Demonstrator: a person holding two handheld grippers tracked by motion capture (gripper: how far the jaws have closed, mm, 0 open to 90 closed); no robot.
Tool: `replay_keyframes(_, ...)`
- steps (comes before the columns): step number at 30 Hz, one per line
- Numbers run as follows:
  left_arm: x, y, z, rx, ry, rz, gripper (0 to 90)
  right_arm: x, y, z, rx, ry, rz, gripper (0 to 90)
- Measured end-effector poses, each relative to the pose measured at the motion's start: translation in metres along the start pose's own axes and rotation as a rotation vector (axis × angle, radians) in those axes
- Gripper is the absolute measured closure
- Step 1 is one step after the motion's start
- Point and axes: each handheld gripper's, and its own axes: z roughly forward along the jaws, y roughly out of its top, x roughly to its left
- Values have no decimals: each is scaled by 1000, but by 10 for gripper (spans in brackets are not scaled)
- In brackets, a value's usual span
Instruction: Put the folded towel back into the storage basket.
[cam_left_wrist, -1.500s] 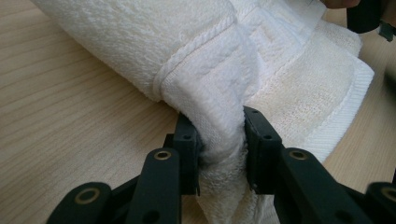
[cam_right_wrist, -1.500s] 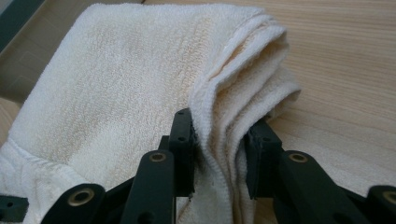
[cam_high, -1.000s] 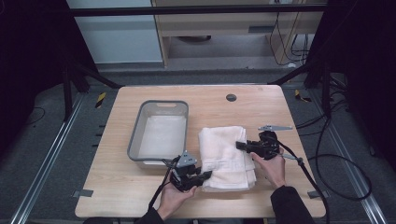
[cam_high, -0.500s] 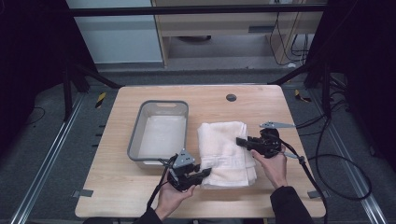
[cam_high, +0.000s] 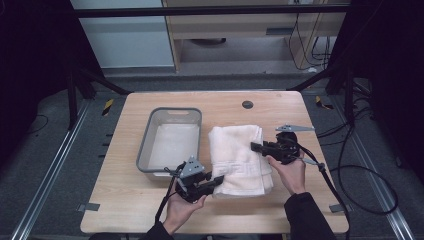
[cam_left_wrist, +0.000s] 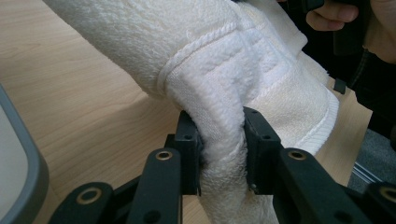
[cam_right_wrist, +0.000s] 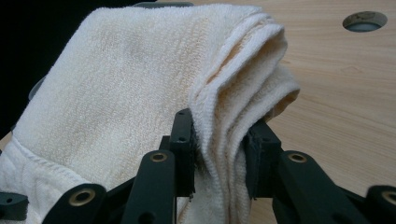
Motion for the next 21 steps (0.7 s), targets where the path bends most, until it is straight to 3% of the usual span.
replay_keyframes(14, 5, 11, -12, -37, 22, 4, 699, 7, 15, 2, -19, 2, 1, 690)
replay_keyframes(21, 11, 18, -23, -63, 30, -1, 699, 19, 28, 4, -34, -9, -16, 690)
